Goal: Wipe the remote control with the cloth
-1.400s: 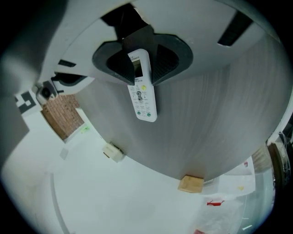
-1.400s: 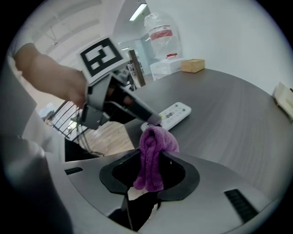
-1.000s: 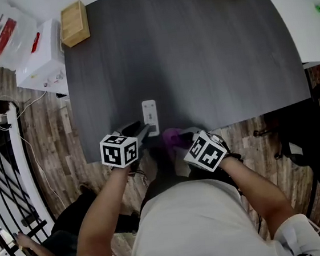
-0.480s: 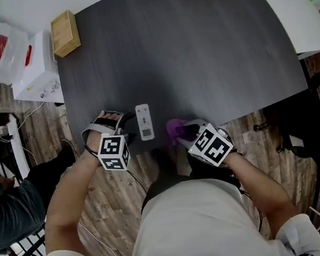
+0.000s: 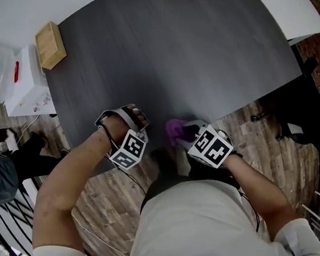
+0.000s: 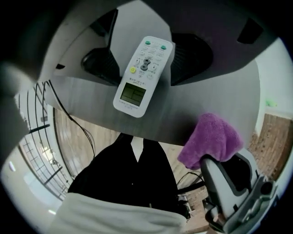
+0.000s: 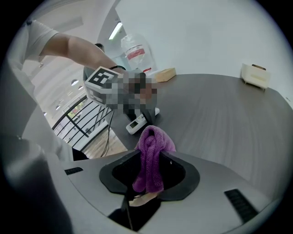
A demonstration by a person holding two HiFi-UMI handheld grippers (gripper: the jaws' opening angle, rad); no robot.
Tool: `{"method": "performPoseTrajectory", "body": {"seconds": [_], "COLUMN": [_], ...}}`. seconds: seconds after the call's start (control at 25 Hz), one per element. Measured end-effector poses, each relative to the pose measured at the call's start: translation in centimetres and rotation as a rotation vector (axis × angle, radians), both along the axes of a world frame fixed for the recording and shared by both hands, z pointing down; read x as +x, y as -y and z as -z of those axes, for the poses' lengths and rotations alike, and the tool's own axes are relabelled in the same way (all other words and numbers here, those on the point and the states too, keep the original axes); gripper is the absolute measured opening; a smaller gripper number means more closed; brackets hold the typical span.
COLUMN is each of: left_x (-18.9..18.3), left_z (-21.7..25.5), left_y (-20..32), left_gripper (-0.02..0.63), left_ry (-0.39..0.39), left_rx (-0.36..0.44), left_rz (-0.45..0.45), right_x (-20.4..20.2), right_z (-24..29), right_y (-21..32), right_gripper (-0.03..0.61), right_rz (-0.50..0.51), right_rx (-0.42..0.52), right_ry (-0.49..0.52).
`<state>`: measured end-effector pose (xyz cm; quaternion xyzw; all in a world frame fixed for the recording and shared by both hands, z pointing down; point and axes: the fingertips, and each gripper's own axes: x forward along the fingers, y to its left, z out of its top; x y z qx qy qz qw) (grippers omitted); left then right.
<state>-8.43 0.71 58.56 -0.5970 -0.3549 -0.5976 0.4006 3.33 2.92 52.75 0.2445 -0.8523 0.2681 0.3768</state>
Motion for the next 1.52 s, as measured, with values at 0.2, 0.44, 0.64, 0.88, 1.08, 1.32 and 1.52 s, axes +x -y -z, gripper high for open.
{"method": "performPoseTrajectory", "body": {"seconds": [0.2, 0.44, 0.64, 0.88, 1.08, 1.32, 1.52], "left_x": [-0.4, 1.9, 3.5, 3.4, 3.5, 2.0, -0.3], "left_z": [-0.3, 1.5, 7.8, 11.4, 12.3, 13.7, 14.0], "left_y": [0.2, 1.8, 4.8, 2.9, 1.7, 2.2, 3.6], "left_gripper": [0.299, 0.261, 0.252, 0.249, 0.247, 0.242, 0.239], "left_ry": [0.070, -0.145, -0.626, -0.913, -0.928, -1.001, -1.105], "left_rx": [-0.038, -0.376, -1.331, -1.951, -2.006, -1.969, -1.980], "left_rz": [0.127, 1.019, 1.927, 1.976, 1.921, 1.868, 1.898], "right_x": [1.1, 1.9, 1.2, -2.6, -7.4, -9.6, -9.6], "right_z": [-0.2, 0.6, 2.2, 6.5, 10.7, 10.4, 9.9], "right_y": [0.4, 1.8, 4.4, 9.2, 10.7, 7.6, 5.5], "right_gripper": [0.125, 0.124, 0.124, 0.124, 0.124, 0.115, 0.114], "right_rz": [-0.043, -0.079, -0.066, 0.053, 0.227, 0.397, 0.460], "right_rx": [-0.008, 0.006, 0.086, 0.215, 0.286, 0.270, 0.265], "right_ry": [0.010, 0.035, 0.046, 0.100, 0.192, 0.181, 0.149]}}
